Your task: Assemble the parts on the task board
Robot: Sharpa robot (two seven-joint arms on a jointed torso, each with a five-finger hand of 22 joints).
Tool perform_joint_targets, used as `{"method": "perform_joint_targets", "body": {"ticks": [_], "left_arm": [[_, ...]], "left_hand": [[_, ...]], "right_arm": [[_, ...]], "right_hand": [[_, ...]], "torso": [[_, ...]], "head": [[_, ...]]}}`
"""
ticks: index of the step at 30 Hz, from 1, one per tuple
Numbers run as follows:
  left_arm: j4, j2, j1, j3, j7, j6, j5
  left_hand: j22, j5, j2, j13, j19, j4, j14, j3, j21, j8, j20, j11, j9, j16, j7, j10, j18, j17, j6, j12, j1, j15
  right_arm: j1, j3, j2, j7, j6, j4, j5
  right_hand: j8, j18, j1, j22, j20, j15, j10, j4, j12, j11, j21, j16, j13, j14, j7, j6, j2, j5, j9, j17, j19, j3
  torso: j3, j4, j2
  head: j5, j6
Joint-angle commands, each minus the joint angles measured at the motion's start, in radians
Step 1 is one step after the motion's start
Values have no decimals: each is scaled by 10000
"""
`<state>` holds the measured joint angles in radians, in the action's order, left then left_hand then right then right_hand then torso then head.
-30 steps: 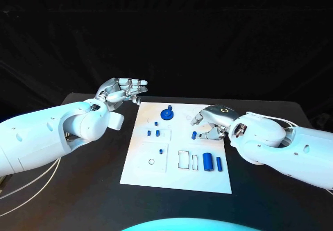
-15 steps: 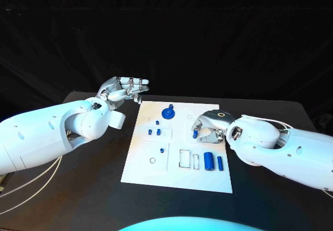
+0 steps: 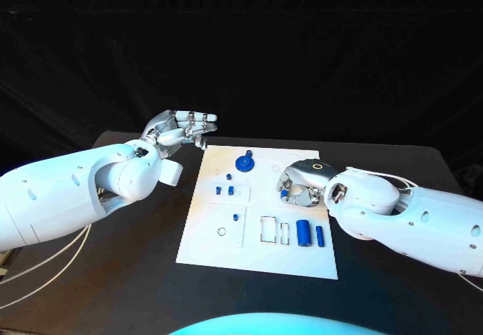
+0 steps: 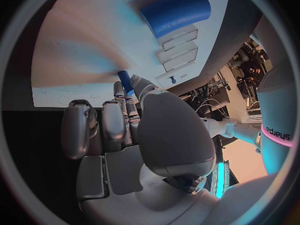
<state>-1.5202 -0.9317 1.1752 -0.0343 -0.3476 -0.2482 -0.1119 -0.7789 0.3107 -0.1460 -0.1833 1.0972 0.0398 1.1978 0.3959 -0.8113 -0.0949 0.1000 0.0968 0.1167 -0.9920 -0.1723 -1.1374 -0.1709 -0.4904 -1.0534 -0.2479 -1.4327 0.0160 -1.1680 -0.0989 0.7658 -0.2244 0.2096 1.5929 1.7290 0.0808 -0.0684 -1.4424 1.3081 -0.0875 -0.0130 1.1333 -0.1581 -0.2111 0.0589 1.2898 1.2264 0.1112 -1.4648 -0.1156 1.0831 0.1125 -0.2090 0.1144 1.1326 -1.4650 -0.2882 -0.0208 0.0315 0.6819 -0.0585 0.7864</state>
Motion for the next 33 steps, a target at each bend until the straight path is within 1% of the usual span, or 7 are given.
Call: {"method": "perform_joint_targets", "body": {"ticks": [1,5,10,16,21,29,33], "left_arm": [[-4,21,7,-5,-29,199,4],[-3,24,7,-5,-20,202,4],[2,24,8,-5,-5,200,4],[16,30,8,-5,7,198,4],[46,38,8,-5,14,187,4],[112,86,7,-5,8,173,4],[125,120,6,-5,1,186,4]], "left_hand": [[15,-21,110,-14,-11,-49,-50,11,49,40,26,-5,-15,64,-38,62,-136,15,59,-66,-19,-11],[17,-20,121,-14,-9,-52,-51,14,52,40,27,-5,-16,64,-38,65,-137,17,59,-69,-20,-11],[19,-18,129,-15,-7,-59,-52,19,55,40,27,-6,-17,63,-37,68,-137,19,61,-71,-26,-12],[22,-17,137,-15,-5,-70,-54,23,58,41,26,-6,-19,63,-38,73,-138,22,64,-75,-34,-12],[22,-17,138,-16,-5,-72,-54,24,59,41,26,-6,-19,63,-38,74,-138,22,64,-75,-35,-13],[24,-16,145,-16,-3,-81,-55,29,62,41,26,-6,-20,63,-38,77,-139,25,66,-78,-42,-13],[24,-16,145,-16,-3,-81,-55,29,62,41,26,-6,-20,63,-38,77,-139,25,66,-78,-42,-13]], "right_arm": [[25,-3,-57,152,264,-28,-114],[35,-4,-95,37,208,-84,-5],[43,-7,-93,-153,263,-109,216],[48,-7,-12,-191,546,34,320],[9,5,186,-190,848,418,236],[-296,110,507,-200,1285,1293,0],[-366,152,510,-156,1433,1731,-129]], "right_hand": [[82,155,-78,1203,94,-92,171,52,76,-3,124,80,-3,-379,-2,211,-128,19,42,56,-318,-166],[189,198,-272,1348,124,-118,397,259,191,-29,362,174,-17,-393,9,522,-207,62,111,150,-379,-437],[227,245,-538,1506,163,-138,678,603,350,-57,614,254,-19,-395,-9,713,-346,341,169,226,-436,-865],[257,278,-562,1615,182,-151,885,792,444,-79,792,309,2,-396,-18,827,-356,350,216,283,-476,-1083],[247,351,-506,1811,189,-144,931,872,536,-74,1162,336,4,-399,-28,845,-300,326,232,304,-578,-1164],[232,363,-452,1849,186,-141,950,911,602,-64,1225,358,4,-400,-37,846,-265,321,239,326,-592,-1209],[223,388,-425,1916,177,-147,985,957,649,-62,1349,414,9,-409,-49,855,-246,301,247,391,-626,-1258]], "torso": [[0,0,-6],[-2,-1,-7],[3,-4,-7],[3,3,-17],[5,4,-26],[7,-2,-22],[4,6,-12]], "head": [[1,-6],[2,4],[-1,16],[7,19],[-16,2],[-31,-32],[-48,-22]]}}
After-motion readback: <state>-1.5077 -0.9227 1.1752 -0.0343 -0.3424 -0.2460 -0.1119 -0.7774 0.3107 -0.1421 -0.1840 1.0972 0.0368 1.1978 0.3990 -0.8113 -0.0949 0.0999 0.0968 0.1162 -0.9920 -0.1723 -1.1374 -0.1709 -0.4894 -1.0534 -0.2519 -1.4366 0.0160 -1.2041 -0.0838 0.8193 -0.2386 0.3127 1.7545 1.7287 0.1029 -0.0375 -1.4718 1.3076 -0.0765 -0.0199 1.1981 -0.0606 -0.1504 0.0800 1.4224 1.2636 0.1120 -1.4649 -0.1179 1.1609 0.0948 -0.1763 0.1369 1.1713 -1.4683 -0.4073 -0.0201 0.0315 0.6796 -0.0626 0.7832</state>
